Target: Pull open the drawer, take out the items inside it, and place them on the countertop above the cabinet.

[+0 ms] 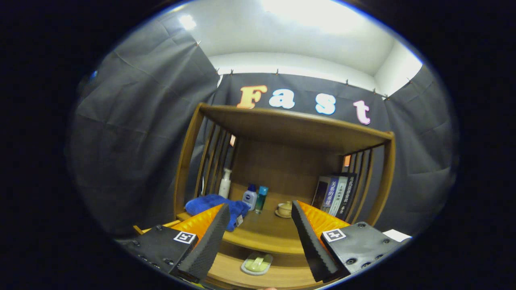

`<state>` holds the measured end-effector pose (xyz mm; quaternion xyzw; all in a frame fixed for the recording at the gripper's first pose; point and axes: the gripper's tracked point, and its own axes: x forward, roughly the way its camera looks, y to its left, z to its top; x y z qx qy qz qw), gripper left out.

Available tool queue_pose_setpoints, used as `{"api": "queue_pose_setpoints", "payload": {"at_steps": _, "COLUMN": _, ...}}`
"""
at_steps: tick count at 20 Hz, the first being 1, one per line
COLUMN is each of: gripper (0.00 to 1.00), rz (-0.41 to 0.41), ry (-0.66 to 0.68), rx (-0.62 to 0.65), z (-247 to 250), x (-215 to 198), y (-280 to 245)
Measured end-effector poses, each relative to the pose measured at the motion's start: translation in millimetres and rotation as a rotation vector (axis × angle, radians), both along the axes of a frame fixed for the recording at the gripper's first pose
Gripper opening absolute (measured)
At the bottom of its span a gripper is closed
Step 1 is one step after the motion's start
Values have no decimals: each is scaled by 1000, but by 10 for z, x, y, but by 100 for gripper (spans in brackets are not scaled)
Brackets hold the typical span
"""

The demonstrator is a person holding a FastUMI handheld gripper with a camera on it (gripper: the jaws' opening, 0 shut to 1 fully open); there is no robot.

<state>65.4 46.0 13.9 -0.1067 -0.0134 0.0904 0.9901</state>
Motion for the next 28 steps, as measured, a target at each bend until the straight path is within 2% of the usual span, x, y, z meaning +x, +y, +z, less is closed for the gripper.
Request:
{"api": "queue_pose_setpoints", "payload": {"at_steps": 2, "gripper": 98, "rz": -28, "ry": 200, "rx": 41, "z": -460, "x": 280, "y": -57}}
{"api": "queue_pose_setpoints", "payload": {"at_steps": 5, "gripper": 98, "rz": -74, "ry": 498, "rx": 102, "z": -1193, "x": 483, "y": -178}}
{"api": "queue_pose_setpoints", "payload": {"at_steps": 8, "gripper": 98, "rz": -128, "ry": 672, "rx": 75, "z": -1667, "x": 479, "y": -336}}
{"api": "queue_pose_setpoints", "payload": {"at_steps": 12, "gripper": 99, "rz": -164, "ry": 869, "rx": 129, "z": -2083, "x": 589, "y": -291}}
{"api": "queue_pose_setpoints", "payload": {"at_steps": 14, "gripper": 99, "rz": -187, "ry": 935, "rx": 147, "z": -2242, "x": 666, "y": -266}}
{"api": "queue_pose_setpoints", "payload": {"at_steps": 17, "gripper": 92, "rz": -228, "ry": 978, "rx": 170, "z": -2416, "x": 826, "y": -253}}
{"api": "queue_pose_setpoints", "payload": {"at_steps": 22, "gripper": 82, "rz": -228, "ry": 1104, "rx": 196, "z": -2618, "x": 758, "y": -188}}
{"api": "queue_pose_setpoints", "payload": {"at_steps": 23, "gripper": 80, "rz": -231, "ry": 1090, "rx": 199, "z": -2613, "x": 781, "y": -196}}
{"api": "queue_pose_setpoints", "payload": {"at_steps": 24, "gripper": 76, "rz": -225, "ry": 1090, "rx": 197, "z": -2618, "x": 794, "y": -181}}
{"api": "queue_pose_setpoints", "payload": {"at_steps": 28, "gripper": 42, "rz": -247, "ry": 1068, "rx": 196, "z": -2628, "x": 780, "y": -325}}
